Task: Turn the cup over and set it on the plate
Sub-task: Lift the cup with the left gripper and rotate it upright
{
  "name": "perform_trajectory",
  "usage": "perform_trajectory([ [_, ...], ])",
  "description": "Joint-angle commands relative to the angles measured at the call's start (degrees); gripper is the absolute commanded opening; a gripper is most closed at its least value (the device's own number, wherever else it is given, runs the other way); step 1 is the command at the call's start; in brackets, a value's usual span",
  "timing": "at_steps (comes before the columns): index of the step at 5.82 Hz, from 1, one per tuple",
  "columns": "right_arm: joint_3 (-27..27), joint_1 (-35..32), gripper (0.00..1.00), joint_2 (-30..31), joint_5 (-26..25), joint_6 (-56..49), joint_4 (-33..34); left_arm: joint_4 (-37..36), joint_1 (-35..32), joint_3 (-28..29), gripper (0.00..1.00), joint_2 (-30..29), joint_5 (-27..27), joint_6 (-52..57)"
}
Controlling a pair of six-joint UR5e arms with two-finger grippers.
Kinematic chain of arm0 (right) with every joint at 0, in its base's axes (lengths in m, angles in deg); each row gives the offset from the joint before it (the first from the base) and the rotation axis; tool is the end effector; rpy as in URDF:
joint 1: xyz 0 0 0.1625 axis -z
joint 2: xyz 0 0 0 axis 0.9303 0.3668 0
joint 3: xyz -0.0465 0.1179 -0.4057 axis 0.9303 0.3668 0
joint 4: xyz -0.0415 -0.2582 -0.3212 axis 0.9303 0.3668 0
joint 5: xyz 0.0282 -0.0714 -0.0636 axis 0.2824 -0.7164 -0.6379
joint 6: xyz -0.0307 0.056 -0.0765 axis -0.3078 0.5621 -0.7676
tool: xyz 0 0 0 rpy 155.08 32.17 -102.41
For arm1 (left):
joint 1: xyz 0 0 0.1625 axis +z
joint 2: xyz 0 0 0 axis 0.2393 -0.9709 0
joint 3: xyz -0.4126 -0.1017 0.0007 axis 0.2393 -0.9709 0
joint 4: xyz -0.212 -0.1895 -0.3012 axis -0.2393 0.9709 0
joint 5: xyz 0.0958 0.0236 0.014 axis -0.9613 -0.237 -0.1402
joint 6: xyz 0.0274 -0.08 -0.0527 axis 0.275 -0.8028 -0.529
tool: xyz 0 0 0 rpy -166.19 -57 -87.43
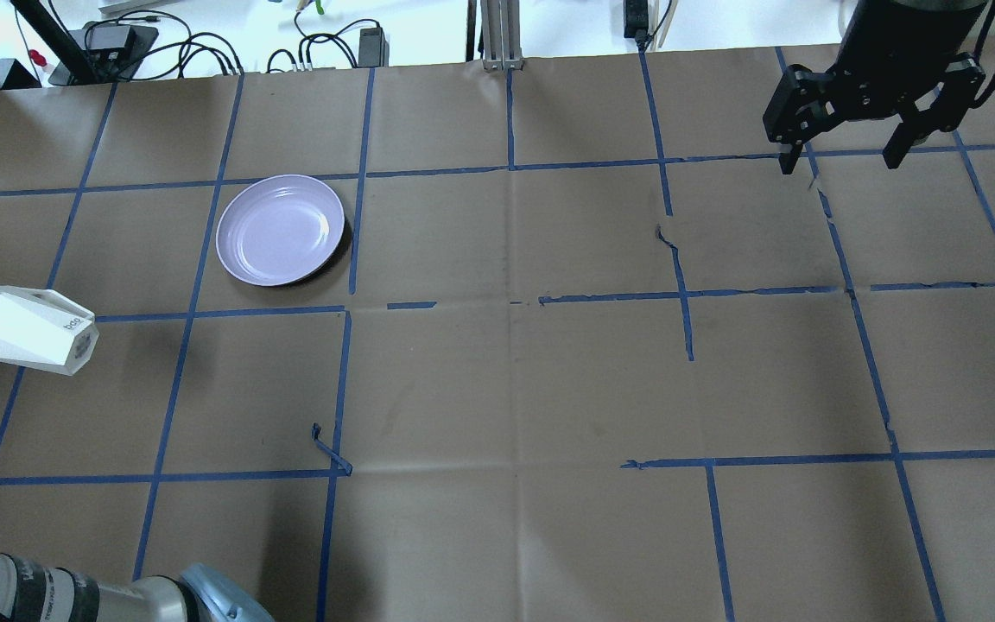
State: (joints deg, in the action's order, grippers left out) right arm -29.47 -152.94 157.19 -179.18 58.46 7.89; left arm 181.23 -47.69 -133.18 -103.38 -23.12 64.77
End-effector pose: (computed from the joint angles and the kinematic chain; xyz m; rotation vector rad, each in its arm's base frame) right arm 0.0756 -0.5331 0.4968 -0.0573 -3.0788 -0.1350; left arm 0.3018 -0.4309 0.4031 0.1581 -2.1270 0.0823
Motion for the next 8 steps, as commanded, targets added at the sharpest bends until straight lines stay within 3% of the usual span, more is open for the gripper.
perform_trajectory([
  [1, 0.00, 0.00, 1.00, 0.01, 0.00, 0.00, 0.08, -10.90, -5.04, -0.05, 0.00, 10.35, -1.96, -13.11],
  [3, 0.00, 0.00, 1.00, 0.01, 0.00, 0.00, 0.09, -28.66, -20.13, 0.04, 0.00, 11.79, -14.83, -28.94],
  [5, 0.00, 0.00, 1.00, 0.01, 0.00, 0.00, 0.00, -44.93, -33.15, -0.22, 0.00, 9.35, -26.54, -37.85],
  [7, 0.00, 0.00, 1.00, 0.01, 0.00, 0.00, 0.00, -54.89, -44.84, 0.22, 0.00, 3.39, -32.88, -43.82],
  [8, 0.00, 0.00, 1.00, 0.01, 0.00, 0.00, 0.00, -57.12, -48.47, 3.35, 0.00, -0.38, -35.27, -45.78],
])
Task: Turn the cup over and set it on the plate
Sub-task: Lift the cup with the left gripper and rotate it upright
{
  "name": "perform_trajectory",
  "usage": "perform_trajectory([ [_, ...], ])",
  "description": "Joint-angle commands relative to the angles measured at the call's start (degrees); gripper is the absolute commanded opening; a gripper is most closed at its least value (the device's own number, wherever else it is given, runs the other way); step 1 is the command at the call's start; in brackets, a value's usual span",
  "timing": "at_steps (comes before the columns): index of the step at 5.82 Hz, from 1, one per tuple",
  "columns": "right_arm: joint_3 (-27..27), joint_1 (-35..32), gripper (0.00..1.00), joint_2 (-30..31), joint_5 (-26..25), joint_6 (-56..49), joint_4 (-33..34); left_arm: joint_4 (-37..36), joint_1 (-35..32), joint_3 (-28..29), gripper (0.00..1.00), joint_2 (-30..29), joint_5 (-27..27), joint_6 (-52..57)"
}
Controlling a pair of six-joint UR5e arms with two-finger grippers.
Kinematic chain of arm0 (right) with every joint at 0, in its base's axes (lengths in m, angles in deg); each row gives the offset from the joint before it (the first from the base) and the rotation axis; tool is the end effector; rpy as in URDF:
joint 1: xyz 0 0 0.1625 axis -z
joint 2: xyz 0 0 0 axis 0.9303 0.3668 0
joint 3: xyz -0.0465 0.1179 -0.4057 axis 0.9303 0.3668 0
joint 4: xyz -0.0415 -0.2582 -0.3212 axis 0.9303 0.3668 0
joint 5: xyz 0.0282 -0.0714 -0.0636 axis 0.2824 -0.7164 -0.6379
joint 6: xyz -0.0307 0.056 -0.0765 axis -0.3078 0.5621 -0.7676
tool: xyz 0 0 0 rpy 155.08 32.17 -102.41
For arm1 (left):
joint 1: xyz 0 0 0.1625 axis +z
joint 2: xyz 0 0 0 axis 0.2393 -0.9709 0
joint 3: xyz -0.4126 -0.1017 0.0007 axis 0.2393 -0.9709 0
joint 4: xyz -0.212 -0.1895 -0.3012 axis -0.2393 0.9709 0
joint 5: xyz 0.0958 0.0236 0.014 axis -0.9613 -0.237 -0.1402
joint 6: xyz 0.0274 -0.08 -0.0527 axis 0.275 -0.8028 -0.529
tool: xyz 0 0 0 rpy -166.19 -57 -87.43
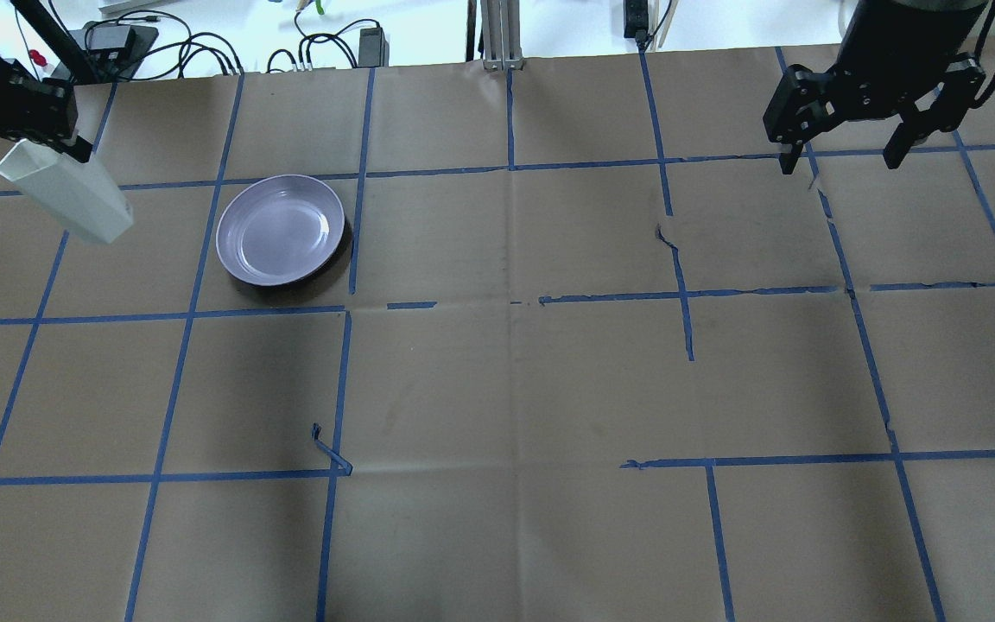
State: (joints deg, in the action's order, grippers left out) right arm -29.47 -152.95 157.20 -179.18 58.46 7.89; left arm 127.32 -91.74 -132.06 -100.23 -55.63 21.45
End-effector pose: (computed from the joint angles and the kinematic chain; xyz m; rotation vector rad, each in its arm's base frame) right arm 0.0757 -0.5330 0.4969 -0.0570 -3.0788 -0.1347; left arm -0.0119 -0.5971 0.4823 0.2398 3.1165 -0.2373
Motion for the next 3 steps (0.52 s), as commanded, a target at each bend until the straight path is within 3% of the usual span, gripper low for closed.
perform_trajectory([
  [1, 0.00, 0.00, 1.00, 0.00, 0.00, 0.00, 0.00, -2.97, -5.59, 8.35, 0.00, -8.18, -3.13, -4.04],
  [3, 0.00, 0.00, 1.00, 0.00, 0.00, 0.00, 0.00, -2.62, -7.18, 11.05, 0.00, -12.61, -2.53, -7.99],
])
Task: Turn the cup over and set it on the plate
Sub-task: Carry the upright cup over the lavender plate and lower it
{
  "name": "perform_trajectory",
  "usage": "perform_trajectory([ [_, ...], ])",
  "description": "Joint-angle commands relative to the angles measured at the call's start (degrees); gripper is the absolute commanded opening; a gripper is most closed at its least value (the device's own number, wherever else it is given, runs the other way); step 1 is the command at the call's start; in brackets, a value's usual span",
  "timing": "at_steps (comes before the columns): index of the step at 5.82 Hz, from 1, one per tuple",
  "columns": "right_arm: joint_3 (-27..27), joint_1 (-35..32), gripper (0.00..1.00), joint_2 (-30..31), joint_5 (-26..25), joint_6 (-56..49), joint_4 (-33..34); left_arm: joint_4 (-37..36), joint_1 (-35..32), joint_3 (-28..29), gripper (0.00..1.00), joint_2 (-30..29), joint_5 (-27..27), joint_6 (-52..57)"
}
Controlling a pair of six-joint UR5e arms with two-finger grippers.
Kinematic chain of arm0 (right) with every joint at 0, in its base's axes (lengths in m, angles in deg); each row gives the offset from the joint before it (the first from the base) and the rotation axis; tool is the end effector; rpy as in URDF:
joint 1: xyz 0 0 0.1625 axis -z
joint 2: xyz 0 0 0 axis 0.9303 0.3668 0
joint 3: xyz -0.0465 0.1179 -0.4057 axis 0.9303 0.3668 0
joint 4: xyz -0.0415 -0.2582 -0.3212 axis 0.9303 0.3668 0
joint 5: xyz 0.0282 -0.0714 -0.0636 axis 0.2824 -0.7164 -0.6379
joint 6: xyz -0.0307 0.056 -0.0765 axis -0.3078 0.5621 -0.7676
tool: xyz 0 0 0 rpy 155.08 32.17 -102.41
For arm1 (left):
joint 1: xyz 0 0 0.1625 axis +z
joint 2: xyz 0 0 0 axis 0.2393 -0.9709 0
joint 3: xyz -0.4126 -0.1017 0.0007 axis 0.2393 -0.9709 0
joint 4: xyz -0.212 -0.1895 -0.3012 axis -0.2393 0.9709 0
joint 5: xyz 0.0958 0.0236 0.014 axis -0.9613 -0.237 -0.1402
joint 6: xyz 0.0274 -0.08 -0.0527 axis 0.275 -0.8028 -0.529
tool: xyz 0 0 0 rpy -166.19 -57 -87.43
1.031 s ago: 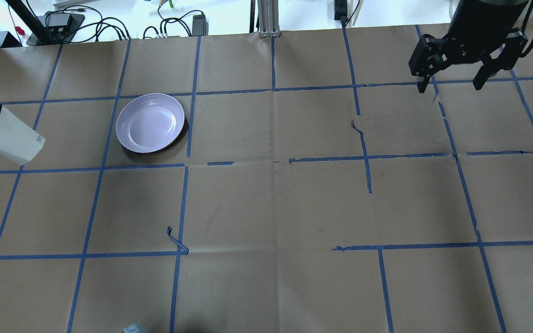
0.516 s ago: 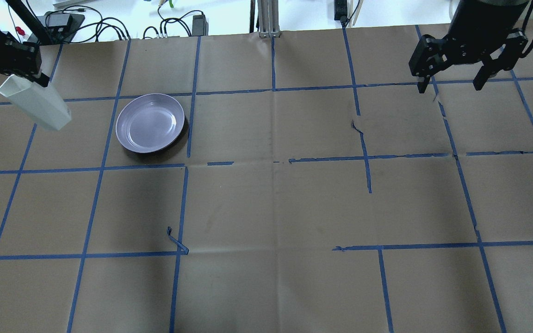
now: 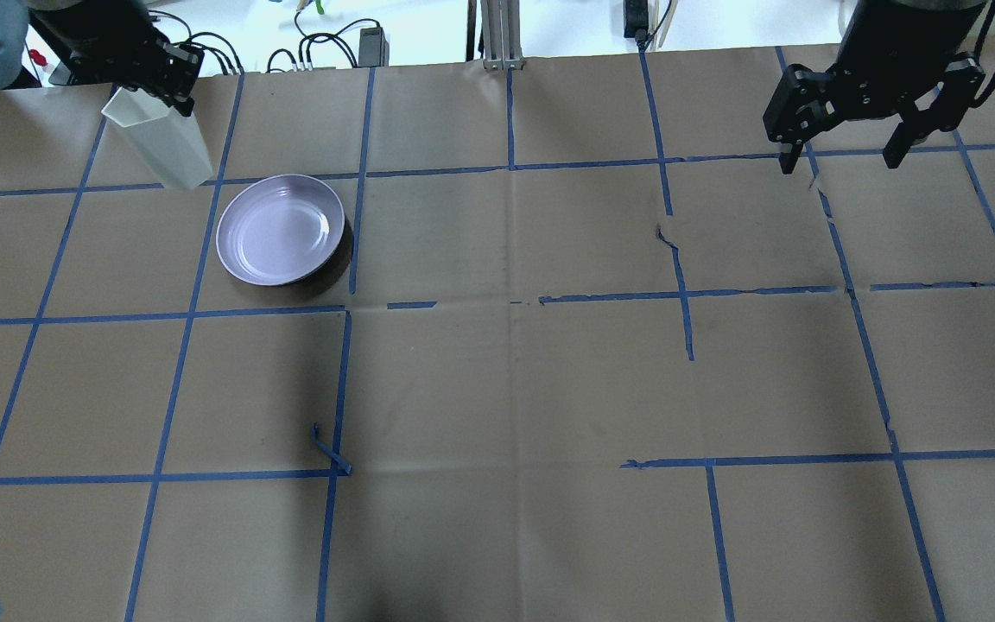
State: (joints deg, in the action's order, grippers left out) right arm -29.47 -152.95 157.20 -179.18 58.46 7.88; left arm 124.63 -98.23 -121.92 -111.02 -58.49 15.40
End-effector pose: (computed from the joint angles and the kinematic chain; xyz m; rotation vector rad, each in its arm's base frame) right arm 0.0757 -0.5330 0.4969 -0.0570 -3.0788 -0.1350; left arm -0.0666 -0.6707 0.4602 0.2424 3.0743 -0.2747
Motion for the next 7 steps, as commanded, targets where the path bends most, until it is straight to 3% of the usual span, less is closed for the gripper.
perform_trajectory([
  [1, 0.00, 0.00, 1.00, 0.00, 0.00, 0.00, 0.09, -0.70, -0.70, -0.57, 0.00, -3.05, 0.25, -1.79],
  [2, 0.00, 0.00, 1.00, 0.00, 0.00, 0.00, 0.00, -3.50, -0.70, -4.41, 0.00, -3.49, 0.17, -1.09],
  [3, 0.00, 0.00, 1.00, 0.00, 0.00, 0.00, 0.00, -13.70, -0.70, -10.02, 0.00, -4.45, 0.08, -1.00],
  [4, 0.00, 0.00, 1.00, 0.00, 0.00, 0.00, 0.00, -18.42, -0.70, -13.65, 0.00, -5.94, -0.10, -1.09],
  [7, 0.00, 0.00, 1.00, 0.00, 0.00, 0.00, 0.00, -22.13, -0.78, -17.36, 0.00, -6.92, -0.18, -0.56],
])
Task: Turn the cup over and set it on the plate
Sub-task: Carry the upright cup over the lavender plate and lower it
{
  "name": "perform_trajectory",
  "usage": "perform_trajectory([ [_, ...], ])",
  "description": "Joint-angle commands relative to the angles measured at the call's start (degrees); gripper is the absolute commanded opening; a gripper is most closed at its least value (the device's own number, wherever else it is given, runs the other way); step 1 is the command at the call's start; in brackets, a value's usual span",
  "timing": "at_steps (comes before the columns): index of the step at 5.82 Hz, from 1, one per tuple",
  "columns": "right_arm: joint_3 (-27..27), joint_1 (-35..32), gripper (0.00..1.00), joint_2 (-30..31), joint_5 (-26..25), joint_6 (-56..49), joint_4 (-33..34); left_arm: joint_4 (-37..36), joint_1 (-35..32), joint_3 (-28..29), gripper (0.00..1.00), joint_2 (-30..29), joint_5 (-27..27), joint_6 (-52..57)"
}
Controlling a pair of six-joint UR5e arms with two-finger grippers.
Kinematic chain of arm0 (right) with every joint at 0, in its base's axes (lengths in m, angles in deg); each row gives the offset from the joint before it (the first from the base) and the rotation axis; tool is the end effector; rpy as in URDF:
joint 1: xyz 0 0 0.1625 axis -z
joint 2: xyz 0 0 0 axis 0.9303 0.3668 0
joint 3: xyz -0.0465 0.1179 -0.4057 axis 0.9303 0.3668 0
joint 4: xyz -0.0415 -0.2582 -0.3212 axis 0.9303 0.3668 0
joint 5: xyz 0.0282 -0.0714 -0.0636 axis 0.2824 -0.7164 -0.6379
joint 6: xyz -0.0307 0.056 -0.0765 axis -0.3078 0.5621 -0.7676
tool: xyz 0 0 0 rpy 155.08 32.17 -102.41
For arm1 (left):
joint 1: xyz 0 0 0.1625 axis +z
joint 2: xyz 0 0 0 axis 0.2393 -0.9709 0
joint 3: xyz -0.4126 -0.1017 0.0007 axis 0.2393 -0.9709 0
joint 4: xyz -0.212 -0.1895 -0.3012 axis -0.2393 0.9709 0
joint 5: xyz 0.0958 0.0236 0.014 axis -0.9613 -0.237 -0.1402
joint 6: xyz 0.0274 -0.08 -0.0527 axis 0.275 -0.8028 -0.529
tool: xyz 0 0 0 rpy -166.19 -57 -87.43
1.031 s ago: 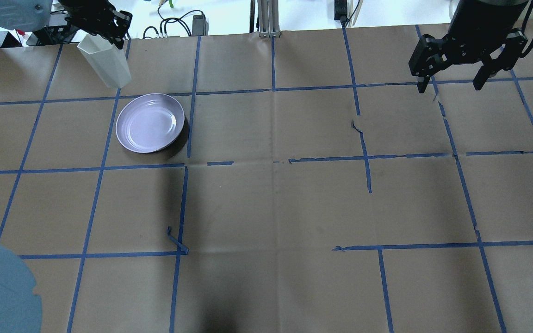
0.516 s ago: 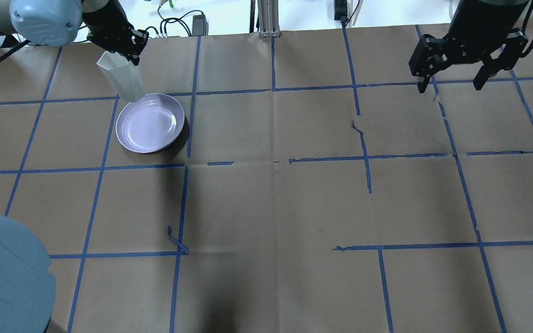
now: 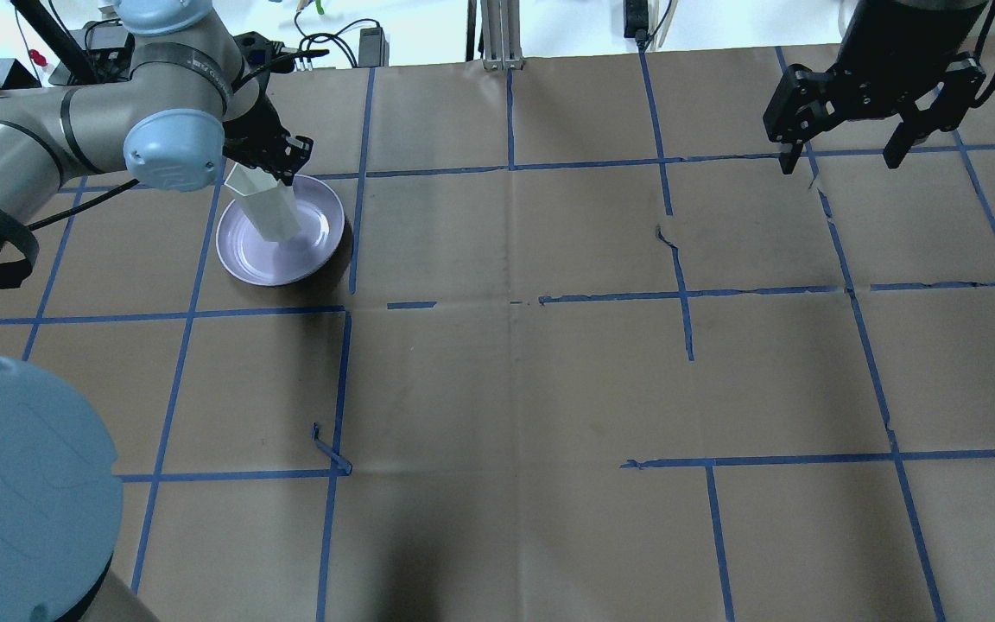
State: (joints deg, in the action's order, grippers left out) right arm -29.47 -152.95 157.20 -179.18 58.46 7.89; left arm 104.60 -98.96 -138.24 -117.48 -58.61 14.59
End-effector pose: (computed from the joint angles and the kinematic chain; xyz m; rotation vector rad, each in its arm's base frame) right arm 0.0757 -0.5330 0.4969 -0.0570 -3.0788 -0.1347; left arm -0.0748 -0.6715 0.2848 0.2416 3.0881 -0.2026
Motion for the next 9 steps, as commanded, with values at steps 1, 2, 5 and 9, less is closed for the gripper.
perform_trajectory([
  [1, 0.00, 0.00, 1.00, 0.00, 0.00, 0.00, 0.00, -2.99, 0.03, -2.27, 0.00, -0.47, -0.15, 0.43],
  [2, 0.00, 0.00, 1.00, 0.00, 0.00, 0.00, 0.00, -3.00, -0.06, -2.37, 0.39, -0.55, -0.15, 0.34],
  [5, 0.00, 0.00, 1.00, 0.00, 0.00, 0.00, 0.00, 4.17, -0.23, -0.61, 0.99, 4.17, -3.92, 1.13],
  [9, 0.00, 0.00, 1.00, 0.00, 0.00, 0.00, 0.00, 30.53, -1.45, 1.32, 1.00, 21.38, -1.40, -8.82],
])
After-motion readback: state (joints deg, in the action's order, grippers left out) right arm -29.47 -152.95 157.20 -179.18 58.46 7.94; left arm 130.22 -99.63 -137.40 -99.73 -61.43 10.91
